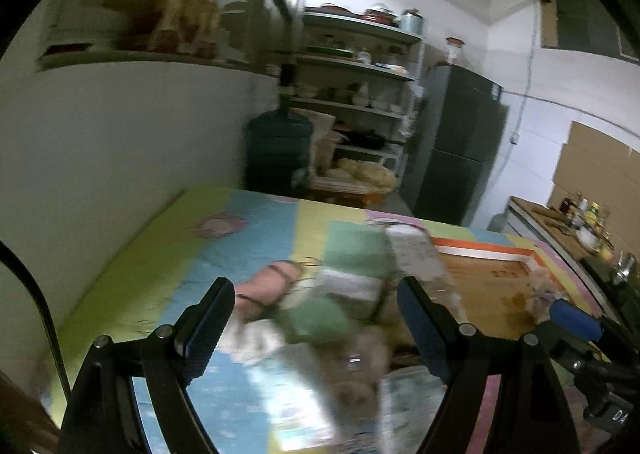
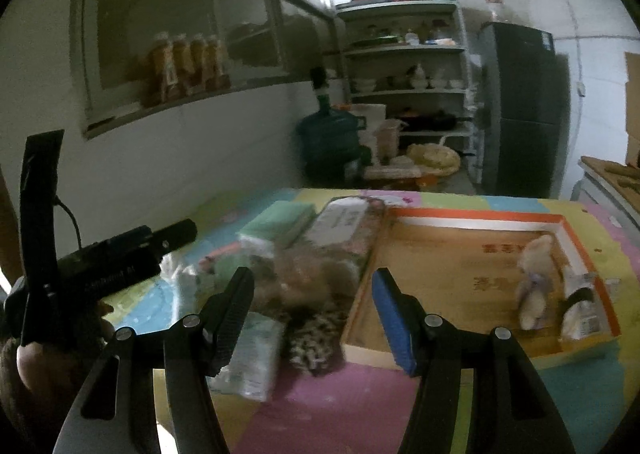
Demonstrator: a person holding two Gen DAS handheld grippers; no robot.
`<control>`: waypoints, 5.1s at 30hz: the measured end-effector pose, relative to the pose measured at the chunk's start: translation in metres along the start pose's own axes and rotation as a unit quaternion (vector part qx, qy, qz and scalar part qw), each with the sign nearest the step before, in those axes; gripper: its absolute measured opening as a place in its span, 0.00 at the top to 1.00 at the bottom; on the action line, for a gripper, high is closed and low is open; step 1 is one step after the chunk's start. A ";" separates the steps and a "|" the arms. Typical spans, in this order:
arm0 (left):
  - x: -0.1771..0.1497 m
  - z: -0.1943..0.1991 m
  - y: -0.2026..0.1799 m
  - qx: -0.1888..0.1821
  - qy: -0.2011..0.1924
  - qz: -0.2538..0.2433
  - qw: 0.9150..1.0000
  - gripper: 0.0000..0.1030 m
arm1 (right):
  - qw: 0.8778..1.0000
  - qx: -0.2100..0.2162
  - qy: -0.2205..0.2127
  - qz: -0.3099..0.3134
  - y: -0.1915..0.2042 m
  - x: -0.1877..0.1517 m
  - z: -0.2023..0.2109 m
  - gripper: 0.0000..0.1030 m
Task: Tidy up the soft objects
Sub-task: 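Move both tools back over the pile of soft items, then grasp a green tissue pack with left tool while right tool grasps another tissue pack, then carry both tissue packs into the box lid and lower them beside the bear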
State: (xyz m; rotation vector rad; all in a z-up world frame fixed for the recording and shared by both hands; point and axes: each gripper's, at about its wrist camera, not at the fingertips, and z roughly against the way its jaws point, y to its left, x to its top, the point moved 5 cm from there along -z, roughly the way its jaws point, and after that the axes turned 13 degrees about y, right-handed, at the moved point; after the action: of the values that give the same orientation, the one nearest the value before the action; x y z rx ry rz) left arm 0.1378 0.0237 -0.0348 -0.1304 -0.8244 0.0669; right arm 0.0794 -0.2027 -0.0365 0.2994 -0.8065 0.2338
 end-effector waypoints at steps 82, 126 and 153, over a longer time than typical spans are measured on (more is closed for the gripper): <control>-0.051 0.003 0.001 -0.122 0.014 -0.009 0.992 0.64 | 0.999 0.003 0.018 -0.048 0.031 -0.042 -0.029 0.56; -0.007 -0.032 -0.174 -0.185 0.024 -0.116 0.976 0.65 | 0.993 -0.042 -0.023 -0.111 -0.103 -0.019 -0.001 0.56; -0.018 -0.108 -0.215 -0.174 0.108 -0.131 0.970 0.65 | 0.983 -0.055 0.039 -0.169 -0.173 -0.030 -0.039 0.56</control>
State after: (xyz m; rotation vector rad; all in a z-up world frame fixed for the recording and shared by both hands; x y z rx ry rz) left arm 0.2072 -0.2010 -0.0899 -0.3528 -0.6236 -0.3375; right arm 0.1406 -0.3530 -0.1142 0.3163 -0.6757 -0.1169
